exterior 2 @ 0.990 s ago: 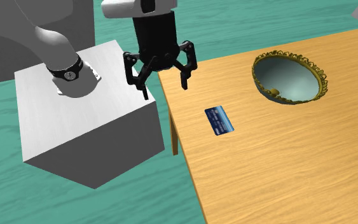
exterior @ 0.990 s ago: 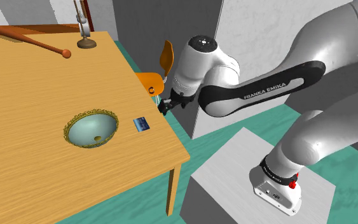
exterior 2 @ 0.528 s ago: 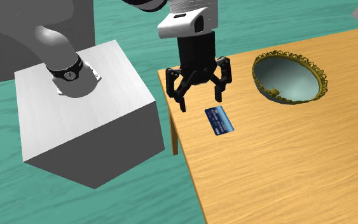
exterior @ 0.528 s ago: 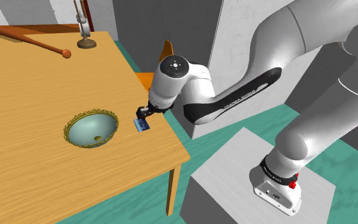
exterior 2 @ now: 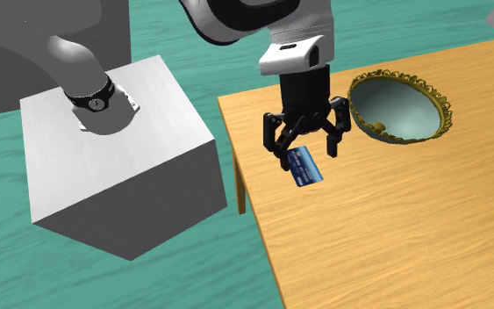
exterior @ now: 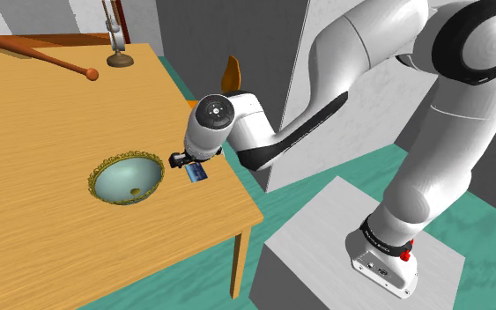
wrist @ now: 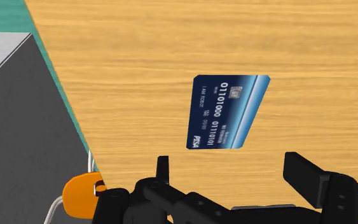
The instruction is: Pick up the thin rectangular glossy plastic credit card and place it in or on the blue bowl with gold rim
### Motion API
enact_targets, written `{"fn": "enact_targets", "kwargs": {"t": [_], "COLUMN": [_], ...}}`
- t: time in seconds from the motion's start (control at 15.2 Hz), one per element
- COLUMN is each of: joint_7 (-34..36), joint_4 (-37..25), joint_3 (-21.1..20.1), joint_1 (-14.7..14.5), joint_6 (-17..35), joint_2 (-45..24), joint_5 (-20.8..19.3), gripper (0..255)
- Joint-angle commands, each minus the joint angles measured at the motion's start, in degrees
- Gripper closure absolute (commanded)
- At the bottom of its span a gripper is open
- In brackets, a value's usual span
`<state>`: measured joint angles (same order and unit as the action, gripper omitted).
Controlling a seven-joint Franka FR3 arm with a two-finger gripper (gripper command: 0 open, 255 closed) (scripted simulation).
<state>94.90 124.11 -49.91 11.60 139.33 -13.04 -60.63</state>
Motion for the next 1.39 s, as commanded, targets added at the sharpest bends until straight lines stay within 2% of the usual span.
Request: {"fn": "enact_targets", "kwargs": {"t": [0.0,0.13,0.66,0.73,1.32], "joint_7": [1.44,2.74,2.73,2.73,2.74], "joint_4": [-0.90,-1.85,-1.85,-1.85,-1.85], "joint_3": [1.14,2.39,2.41,2.41,2.42], "joint_1": [-0.72,-1.49,-1.51,-1.51,-1.52], "joint_6": [-0.14,-0.20,-0.19,-0.19,-0.19], "joint_2": [-2.24,-4.55,-4.52,-4.52,-4.54], "joint_5": [-2.73,-5.32,-5.28,-5.28,-5.30], "gripper": [0,0,0,255,255]}}
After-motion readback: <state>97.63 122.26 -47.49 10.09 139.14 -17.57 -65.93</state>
